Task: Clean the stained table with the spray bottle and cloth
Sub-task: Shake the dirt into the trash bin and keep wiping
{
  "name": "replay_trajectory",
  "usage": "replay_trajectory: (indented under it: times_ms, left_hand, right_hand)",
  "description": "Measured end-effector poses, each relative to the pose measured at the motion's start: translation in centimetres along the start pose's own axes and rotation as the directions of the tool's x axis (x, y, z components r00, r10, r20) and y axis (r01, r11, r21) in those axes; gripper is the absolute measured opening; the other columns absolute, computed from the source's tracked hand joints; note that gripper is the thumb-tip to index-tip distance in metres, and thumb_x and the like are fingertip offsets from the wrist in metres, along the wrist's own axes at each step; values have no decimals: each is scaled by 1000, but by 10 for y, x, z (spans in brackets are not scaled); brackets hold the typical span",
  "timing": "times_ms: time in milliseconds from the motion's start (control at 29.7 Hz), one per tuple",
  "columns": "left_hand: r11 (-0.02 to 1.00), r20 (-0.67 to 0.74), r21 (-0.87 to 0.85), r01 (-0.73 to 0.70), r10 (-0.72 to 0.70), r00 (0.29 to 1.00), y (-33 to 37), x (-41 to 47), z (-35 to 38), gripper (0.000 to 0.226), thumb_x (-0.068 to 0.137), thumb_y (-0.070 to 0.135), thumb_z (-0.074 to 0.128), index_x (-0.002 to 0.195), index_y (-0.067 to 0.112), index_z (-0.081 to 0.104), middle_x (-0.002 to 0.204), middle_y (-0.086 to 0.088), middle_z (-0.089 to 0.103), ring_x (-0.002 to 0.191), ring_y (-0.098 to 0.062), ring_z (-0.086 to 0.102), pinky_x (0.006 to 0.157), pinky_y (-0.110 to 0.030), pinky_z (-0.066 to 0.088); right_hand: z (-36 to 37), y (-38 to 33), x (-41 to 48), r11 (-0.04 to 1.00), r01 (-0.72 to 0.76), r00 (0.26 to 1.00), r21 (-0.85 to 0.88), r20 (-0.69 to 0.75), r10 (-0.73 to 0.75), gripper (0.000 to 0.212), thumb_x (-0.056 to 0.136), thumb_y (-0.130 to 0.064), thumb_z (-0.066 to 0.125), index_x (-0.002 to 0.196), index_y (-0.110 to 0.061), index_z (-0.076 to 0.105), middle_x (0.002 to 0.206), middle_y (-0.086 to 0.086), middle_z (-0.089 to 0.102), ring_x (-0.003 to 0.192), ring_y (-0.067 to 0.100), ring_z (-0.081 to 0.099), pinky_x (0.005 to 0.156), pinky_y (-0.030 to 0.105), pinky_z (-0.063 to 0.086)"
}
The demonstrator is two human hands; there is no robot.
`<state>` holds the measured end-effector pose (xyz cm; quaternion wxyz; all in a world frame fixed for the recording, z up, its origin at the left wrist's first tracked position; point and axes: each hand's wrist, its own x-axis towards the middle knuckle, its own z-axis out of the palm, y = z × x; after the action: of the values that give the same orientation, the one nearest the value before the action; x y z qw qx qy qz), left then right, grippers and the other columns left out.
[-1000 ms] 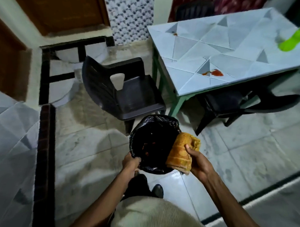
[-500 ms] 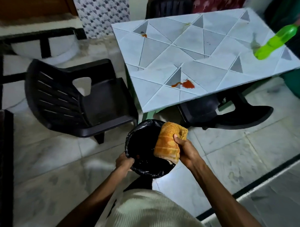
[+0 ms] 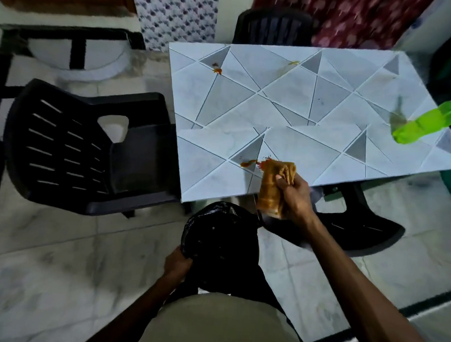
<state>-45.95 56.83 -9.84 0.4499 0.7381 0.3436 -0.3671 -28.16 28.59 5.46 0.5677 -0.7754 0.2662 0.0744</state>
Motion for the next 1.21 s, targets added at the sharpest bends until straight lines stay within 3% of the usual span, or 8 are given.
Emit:
replay_trajectory:
  times_ms: [202, 405, 539, 674, 910, 1045, 1112, 1214]
  left_hand:
    - [994, -58, -109, 28, -35, 998, 52, -20, 53, 57, 89, 32, 65, 141, 13, 50, 131, -15, 61, 111, -31, 62, 94, -32, 51]
    - [955, -149, -266, 132, -176, 973, 88, -31, 93, 86, 60, 43, 53, 140, 11, 51, 132, -18, 60, 116, -34, 60, 93, -34, 50]
    - [948, -201, -259, 186, -241, 949, 103, -31, 109, 79, 61, 47, 49, 132, 13, 55, 122, -16, 65, 99, -27, 62, 70, -22, 40]
    - [942, -256, -266, 203, -272, 928, 113, -27, 118, 74, 62, 47, 43, 124, 9, 58, 115, -18, 66, 104, -33, 63, 77, -28, 41]
    - [899, -272, -370, 237, -348, 897, 136, -28, 152, 54, 84, 38, 58, 125, 3, 58, 122, -21, 63, 111, -38, 60, 81, -31, 42]
    - [868, -266, -431, 249, -385, 884, 144, -28, 166, 56, 80, 41, 59, 121, 3, 61, 119, -21, 65, 108, -37, 62, 88, -36, 49]
    - [872, -295, -417, 256, -397, 869, 147, -29, 167, 48, 87, 37, 58, 119, 1, 62, 119, -22, 65, 108, -38, 63, 89, -36, 51]
    - [873, -296, -437, 217, -367, 882, 154, -40, 169, 73, 67, 48, 47, 121, 1, 61, 120, -23, 65, 110, -39, 62, 90, -38, 49]
  right_hand:
    - [-50, -42, 110, 774, 348, 915, -528, 12, -403, 25, 92, -28, 60, 112, -16, 68, 102, 13, 72, 95, 36, 67, 79, 38, 51]
    - [-56, -42, 214, 435, 427, 871, -793, 230, -435, 31, 99, -30, 51, 125, -15, 60, 109, 21, 57, 98, 44, 62, 76, 44, 49]
    - [-33, -30, 231, 446, 550, 834, -706, 434, -340, 39, 99, -37, 53, 131, -16, 60, 128, 16, 60, 109, 41, 63, 88, 47, 51]
    - [-17, -16, 225, 456, 640, 768, -619, 534, -354, 47, 99, -37, 52, 140, -16, 55, 143, 14, 50, 113, 40, 62, 92, 47, 50]
    - [-1, 24, 171, 356, 848, 517, -393, 764, -386, 52, 87, -53, 41, 132, -34, 57, 131, 3, 60, 101, 31, 65, 80, 44, 56]
    - [1, 61, 119, 282, 920, 354, -271, 884, -305, 46, 84, -39, 45, 128, -38, 58, 133, -1, 57, 106, 31, 63, 82, 46, 53]
    - [3, 68, 100, 325, 927, 280, -186, 920, -273, 49, 86, -38, 43, 134, -38, 55, 140, -3, 55, 113, 30, 62, 88, 48, 54]
    - [-3, 63, 87, 504, 860, 262, -77, 914, -308, 50, 84, -16, 50, 132, -20, 64, 132, 6, 62, 112, 31, 63, 94, 39, 53]
